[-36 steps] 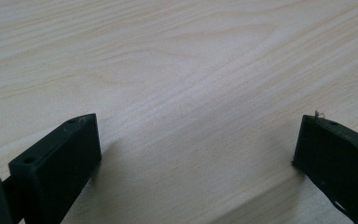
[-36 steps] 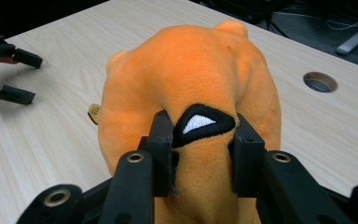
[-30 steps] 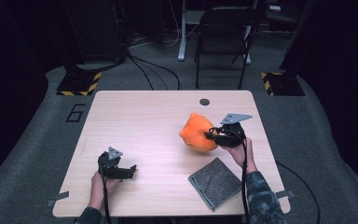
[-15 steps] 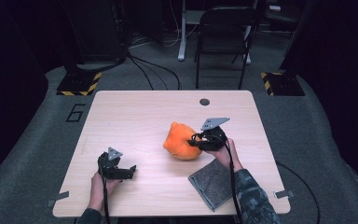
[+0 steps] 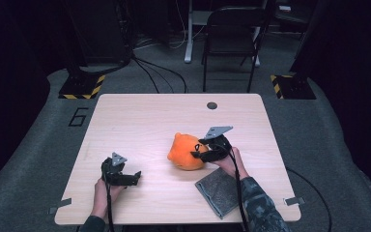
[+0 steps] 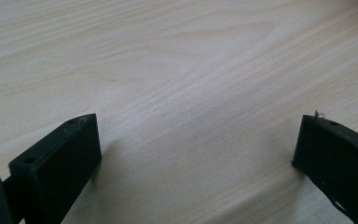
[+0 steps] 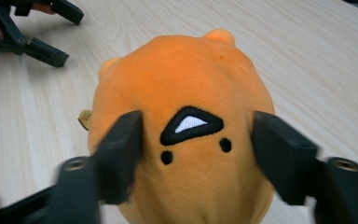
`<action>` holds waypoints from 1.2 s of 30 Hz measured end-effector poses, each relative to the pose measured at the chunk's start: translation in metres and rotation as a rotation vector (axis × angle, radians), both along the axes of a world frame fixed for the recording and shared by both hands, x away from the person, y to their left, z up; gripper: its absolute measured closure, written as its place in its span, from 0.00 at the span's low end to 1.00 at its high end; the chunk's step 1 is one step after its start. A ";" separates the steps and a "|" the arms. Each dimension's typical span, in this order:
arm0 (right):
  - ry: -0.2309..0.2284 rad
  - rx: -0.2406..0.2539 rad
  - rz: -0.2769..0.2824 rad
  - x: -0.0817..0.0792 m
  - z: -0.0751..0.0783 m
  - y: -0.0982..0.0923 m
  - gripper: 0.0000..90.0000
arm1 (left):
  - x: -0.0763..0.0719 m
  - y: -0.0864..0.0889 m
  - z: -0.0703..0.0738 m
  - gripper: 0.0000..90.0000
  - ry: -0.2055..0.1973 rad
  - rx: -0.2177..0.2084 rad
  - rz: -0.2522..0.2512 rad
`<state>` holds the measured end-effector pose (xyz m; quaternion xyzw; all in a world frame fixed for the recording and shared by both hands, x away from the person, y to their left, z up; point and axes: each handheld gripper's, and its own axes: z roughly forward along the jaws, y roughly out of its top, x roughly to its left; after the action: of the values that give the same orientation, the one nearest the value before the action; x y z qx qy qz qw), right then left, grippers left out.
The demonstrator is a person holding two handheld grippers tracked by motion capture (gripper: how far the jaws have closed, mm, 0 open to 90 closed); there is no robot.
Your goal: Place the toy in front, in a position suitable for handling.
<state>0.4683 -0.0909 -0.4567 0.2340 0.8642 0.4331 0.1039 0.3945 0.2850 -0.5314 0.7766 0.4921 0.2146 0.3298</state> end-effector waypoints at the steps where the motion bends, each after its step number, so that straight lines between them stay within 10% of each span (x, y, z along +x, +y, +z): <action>1: 0.006 -0.005 -0.010 -0.002 0.002 -0.001 0.25 | 0.000 0.000 0.001 0.00 0.008 0.004 -0.003; 10: 0.047 0.010 -0.160 -0.032 0.018 -0.039 0.04 | 0.001 0.000 0.000 0.00 0.004 0.002 -0.010; 24: 0.171 -0.129 -0.334 -0.100 -0.015 -0.062 0.00 | 0.004 0.000 0.001 0.00 0.010 0.003 -0.015; 36: 0.201 -0.235 -0.342 -0.102 -0.034 -0.048 0.06 | 0.004 0.000 0.001 0.00 0.009 0.006 -0.010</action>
<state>0.3659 -0.1390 -0.4908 0.4053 0.8626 0.2798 0.1158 0.3980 0.2848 -0.5307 0.7810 0.4890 0.2107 0.3264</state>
